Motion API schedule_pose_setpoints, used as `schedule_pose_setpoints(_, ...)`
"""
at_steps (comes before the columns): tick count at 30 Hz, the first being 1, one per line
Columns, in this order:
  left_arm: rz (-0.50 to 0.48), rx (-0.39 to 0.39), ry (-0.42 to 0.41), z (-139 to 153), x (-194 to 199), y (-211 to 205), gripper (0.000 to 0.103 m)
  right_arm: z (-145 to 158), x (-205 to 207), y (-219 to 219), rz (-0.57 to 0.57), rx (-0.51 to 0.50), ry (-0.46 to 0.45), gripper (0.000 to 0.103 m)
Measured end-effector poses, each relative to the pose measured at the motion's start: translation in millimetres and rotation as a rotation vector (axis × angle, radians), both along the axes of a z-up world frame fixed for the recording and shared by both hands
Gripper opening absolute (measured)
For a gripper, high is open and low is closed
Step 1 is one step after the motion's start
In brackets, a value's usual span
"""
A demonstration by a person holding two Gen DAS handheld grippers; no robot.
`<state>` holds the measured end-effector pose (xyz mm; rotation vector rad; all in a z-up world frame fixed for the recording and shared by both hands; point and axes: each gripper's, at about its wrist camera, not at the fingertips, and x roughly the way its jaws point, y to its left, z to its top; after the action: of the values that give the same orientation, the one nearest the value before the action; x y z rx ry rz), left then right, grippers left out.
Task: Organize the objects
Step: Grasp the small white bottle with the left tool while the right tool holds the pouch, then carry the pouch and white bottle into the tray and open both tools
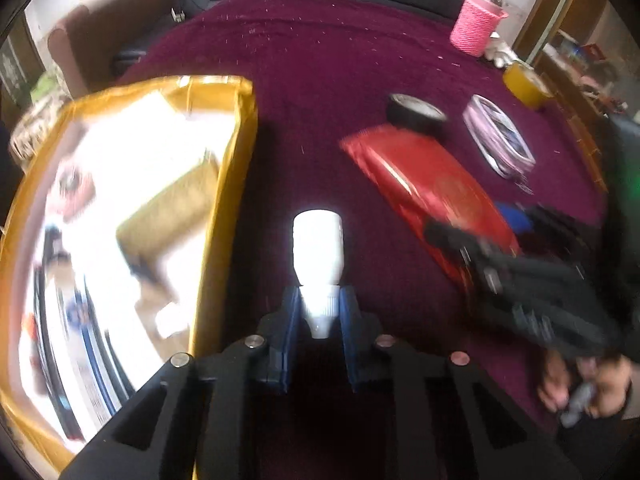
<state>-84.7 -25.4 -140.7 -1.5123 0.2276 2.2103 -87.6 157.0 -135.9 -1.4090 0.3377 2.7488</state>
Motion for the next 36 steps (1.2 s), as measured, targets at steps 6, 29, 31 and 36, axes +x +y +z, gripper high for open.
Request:
schedule_pose_setpoints(6,0.012,0.043,0.003,8.0,39.0,-30.9,0.019,4.6,6.3,-4.7,0.036,-0.038,0.018,0.049)
schedule_pose_setpoints(29,0.049,0.199,0.057,43.6,61.5,-107.2,0.019,16.7,70.0,-74.3,-0.085,-0.172,0.02,0.035)
schedule_pose_setpoints(31,0.058,0.206,0.058,45.3,61.5,-115.9,0.019,14.5,66.3,-76.2,-0.093,-0.186,0.012,0.039)
schedule_pose_setpoints(36,0.071,0.208,0.072,48.8,61.3,-126.9,0.019,22.8,52.6,-91.3,-0.097,-0.036,0.012,0.068)
